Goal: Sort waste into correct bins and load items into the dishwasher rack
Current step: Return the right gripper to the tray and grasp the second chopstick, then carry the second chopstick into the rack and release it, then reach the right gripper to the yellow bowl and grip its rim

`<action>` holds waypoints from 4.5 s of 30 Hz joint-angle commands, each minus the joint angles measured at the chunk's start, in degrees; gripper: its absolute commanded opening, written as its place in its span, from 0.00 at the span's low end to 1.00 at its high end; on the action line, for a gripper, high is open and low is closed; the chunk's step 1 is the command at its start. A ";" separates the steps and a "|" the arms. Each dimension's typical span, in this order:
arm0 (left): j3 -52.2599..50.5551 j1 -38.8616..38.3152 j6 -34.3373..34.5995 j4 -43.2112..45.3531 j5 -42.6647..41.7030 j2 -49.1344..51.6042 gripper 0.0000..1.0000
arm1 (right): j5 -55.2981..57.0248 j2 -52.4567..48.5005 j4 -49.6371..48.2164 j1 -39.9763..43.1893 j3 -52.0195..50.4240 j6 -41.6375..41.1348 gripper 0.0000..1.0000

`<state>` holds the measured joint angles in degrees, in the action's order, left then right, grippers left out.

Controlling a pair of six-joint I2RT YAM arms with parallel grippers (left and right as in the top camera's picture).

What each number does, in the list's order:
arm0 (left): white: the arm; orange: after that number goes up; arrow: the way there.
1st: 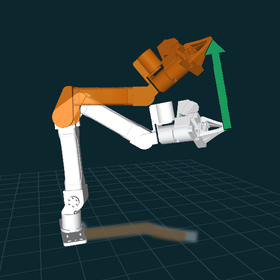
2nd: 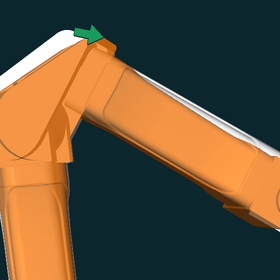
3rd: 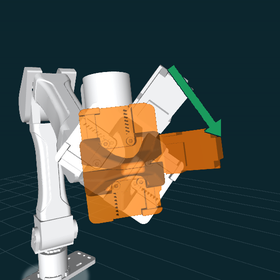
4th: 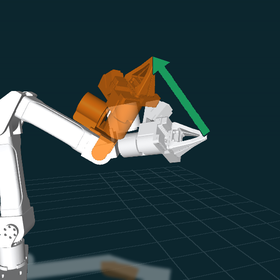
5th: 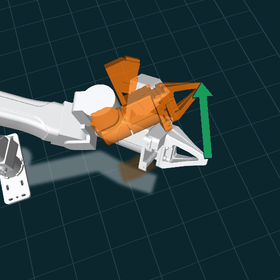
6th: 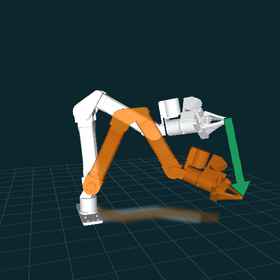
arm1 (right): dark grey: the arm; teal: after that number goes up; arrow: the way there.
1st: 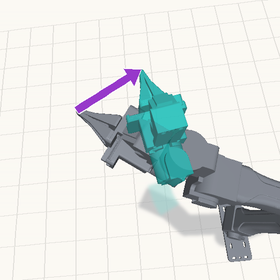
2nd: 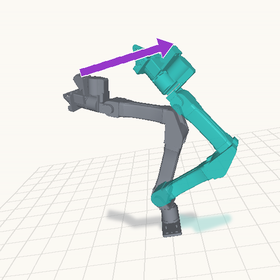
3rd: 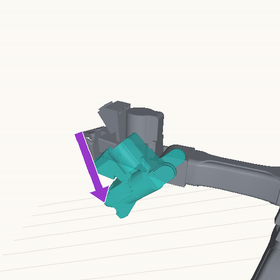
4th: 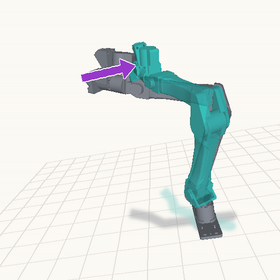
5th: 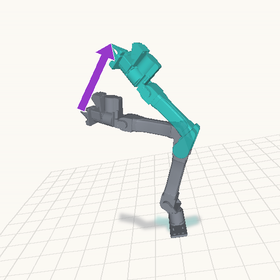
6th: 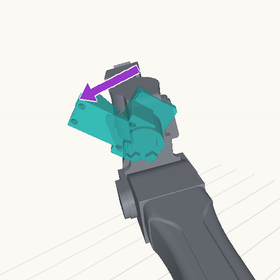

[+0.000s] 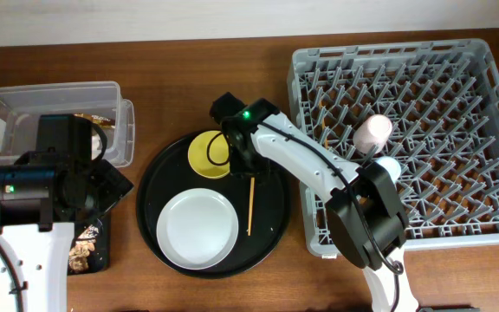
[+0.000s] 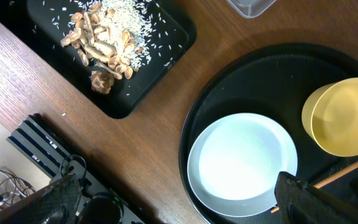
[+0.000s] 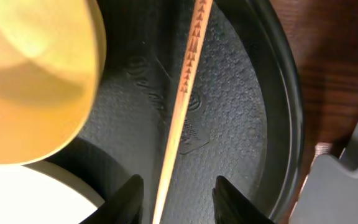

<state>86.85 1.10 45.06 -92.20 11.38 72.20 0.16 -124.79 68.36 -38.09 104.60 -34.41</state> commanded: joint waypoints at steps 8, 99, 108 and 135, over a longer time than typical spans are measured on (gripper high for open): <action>0.37 0.20 -0.09 -0.07 0.20 -0.50 0.99 | -1.44 -0.31 -6.69 -0.22 -5.35 -4.00 0.33; 0.37 0.20 -0.09 -0.07 0.20 -0.50 0.99 | -4.46 0.55 -19.50 33.88 1.16 17.05 0.27; 0.37 0.20 -0.09 -0.07 0.20 -0.50 0.99 | -22.88 11.89 -13.55 28.26 1.81 17.62 0.33; 0.37 0.20 -0.09 -0.07 0.20 -0.50 0.99 | 4.76 -8.22 -29.94 -10.71 1.70 21.90 0.34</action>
<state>86.85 1.10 45.04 -92.20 11.38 72.20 5.08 -132.11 37.93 -48.53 106.26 -11.99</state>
